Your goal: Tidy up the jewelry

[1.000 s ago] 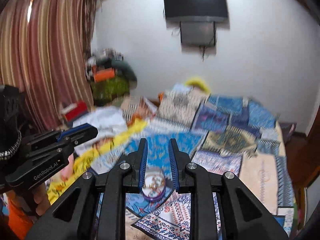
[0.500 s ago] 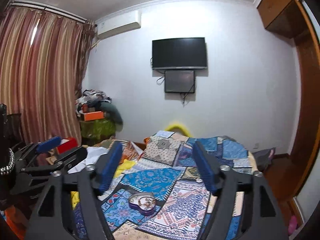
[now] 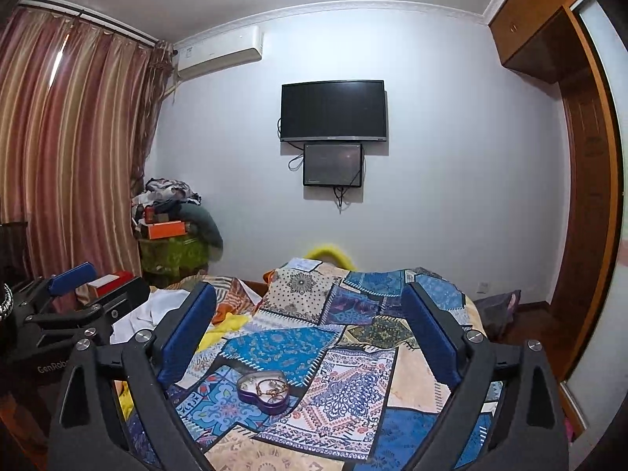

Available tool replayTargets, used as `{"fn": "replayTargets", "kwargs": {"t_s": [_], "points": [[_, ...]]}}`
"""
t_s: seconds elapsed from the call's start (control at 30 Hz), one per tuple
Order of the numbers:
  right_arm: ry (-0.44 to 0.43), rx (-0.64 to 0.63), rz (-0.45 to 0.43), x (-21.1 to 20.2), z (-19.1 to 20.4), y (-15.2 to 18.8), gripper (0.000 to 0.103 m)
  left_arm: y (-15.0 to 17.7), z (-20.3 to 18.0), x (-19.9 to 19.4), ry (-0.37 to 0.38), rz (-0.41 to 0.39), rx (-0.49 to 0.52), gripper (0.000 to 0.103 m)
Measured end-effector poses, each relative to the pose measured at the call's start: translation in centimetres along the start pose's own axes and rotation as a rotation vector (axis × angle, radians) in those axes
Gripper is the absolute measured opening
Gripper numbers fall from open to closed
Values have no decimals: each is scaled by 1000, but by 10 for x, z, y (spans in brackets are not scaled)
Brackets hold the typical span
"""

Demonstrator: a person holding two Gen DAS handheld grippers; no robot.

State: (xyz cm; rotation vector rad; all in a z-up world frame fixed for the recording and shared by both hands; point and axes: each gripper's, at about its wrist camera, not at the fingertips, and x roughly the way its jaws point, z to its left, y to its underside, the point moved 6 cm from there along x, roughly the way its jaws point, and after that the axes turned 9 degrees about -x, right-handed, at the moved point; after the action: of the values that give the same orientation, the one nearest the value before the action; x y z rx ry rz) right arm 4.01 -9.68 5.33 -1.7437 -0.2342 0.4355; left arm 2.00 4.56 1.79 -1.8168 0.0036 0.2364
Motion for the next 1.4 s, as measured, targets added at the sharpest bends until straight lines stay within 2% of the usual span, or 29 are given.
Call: {"fn": "replayTargets", "kwargs": {"t_s": [1.4], "points": [[-9,-19,47,-1,3,7,94,7,2,10,6,38,11,102]]}}
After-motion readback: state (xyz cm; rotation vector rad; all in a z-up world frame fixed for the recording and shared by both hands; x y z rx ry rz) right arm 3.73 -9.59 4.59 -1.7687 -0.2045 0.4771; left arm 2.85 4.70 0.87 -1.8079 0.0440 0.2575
